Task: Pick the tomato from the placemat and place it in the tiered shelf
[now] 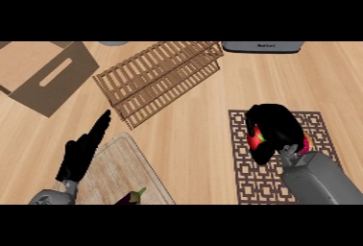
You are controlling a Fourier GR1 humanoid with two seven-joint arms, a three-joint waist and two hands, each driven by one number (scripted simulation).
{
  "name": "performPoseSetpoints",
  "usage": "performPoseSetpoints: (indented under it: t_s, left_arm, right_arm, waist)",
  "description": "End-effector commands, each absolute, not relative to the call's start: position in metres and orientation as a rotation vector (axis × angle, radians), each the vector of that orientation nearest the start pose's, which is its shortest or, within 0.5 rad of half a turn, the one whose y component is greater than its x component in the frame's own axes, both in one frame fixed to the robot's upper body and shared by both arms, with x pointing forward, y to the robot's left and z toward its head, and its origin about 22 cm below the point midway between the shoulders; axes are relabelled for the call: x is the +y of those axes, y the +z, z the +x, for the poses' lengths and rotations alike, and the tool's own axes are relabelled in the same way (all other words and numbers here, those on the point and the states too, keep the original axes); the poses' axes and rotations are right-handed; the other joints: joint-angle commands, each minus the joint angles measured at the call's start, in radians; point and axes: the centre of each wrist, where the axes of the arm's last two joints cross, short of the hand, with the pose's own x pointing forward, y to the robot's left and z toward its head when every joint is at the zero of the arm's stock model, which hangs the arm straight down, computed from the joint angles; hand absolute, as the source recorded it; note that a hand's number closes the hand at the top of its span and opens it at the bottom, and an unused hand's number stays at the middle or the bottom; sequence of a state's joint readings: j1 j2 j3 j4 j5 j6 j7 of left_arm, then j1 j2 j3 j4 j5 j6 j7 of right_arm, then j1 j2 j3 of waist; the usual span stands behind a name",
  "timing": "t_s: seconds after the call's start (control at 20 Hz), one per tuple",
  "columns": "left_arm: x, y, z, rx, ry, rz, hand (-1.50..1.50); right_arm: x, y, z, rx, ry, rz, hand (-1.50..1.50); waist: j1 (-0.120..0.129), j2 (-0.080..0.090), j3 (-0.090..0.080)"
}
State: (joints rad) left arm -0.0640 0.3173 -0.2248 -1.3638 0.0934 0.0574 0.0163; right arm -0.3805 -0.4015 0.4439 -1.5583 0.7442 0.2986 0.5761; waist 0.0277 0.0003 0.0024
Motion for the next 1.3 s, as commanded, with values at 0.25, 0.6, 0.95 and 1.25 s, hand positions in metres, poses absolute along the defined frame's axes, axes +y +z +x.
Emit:
performPoseSetpoints:
  t_s: [0.25, 0.6, 0.95, 1.25]
  left_arm:
    - [0.257, -0.039, 0.234, -1.305, -0.275, 0.102, 0.00]
    - [0.259, -0.042, 0.241, -1.321, -0.282, 0.110, 0.00]
    - [0.256, -0.029, 0.234, -1.314, -0.298, 0.103, 0.00]
    - [0.266, -0.036, 0.252, -1.319, -0.310, 0.072, 0.00]
  right_arm:
    - [-0.214, 0.192, 0.311, -1.467, 1.283, -0.864, 1.50]
    - [-0.208, 0.249, 0.328, -1.733, 0.932, -0.727, 1.50]
    - [-0.179, 0.302, 0.354, -1.758, 0.875, -0.772, 1.50]
    - [-0.134, 0.323, 0.399, -1.748, 0.841, -0.823, 1.50]
  waist:
    - [-0.026, -0.002, -0.003]
    - [-0.018, 0.002, -0.003]
    - [-0.011, 0.000, -0.003]
    - [0.004, 0.010, -0.004]
